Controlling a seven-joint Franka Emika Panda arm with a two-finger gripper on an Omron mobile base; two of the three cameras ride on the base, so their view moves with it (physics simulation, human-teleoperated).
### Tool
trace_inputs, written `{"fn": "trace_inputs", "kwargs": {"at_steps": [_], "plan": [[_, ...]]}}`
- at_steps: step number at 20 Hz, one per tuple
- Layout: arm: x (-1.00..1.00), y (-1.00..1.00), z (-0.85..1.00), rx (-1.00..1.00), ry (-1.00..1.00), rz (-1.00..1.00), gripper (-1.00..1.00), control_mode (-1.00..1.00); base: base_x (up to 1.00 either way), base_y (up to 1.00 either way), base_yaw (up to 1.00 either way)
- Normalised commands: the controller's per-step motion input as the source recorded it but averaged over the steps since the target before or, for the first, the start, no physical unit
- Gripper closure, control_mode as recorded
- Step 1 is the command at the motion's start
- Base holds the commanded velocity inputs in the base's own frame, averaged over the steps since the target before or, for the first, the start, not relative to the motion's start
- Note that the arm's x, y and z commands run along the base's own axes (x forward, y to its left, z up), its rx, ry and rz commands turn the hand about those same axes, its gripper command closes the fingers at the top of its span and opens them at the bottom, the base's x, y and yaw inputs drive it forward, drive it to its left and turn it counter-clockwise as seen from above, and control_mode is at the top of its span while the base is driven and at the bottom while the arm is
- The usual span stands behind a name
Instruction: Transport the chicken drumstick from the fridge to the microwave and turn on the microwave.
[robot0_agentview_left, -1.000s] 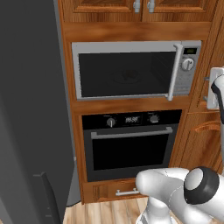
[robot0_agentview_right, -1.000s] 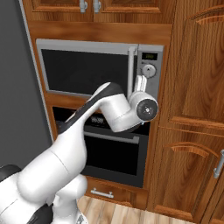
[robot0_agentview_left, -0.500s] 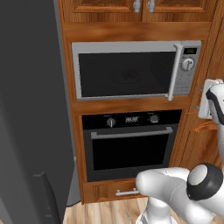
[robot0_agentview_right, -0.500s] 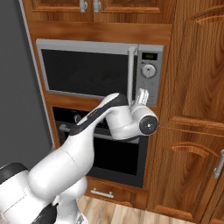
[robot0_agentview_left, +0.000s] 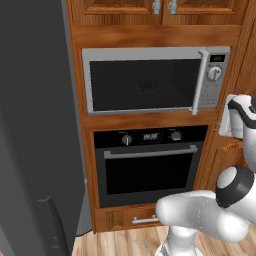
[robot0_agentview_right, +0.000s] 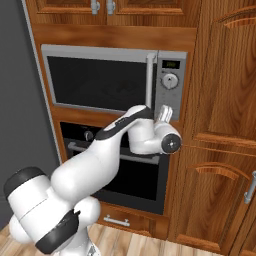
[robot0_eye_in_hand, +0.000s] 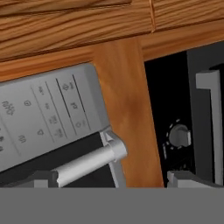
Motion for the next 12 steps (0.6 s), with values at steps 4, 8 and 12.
{"fn": "trace_inputs", "kwargs": {"at_steps": [4,8,12], "plan": [[0.01,-0.3,-0.02,0.05,0.0,0.0,-1.0,-1.0,0.0,0.0,0.0],[0.04,-0.17,-0.07,0.05,-0.01,0.0,-1.0,-1.0,0.0,0.0,0.0],[0.17,-0.01,-0.02,0.03,0.0,0.02,-1.0,-1.0,0.0,0.0,0.0]]}}
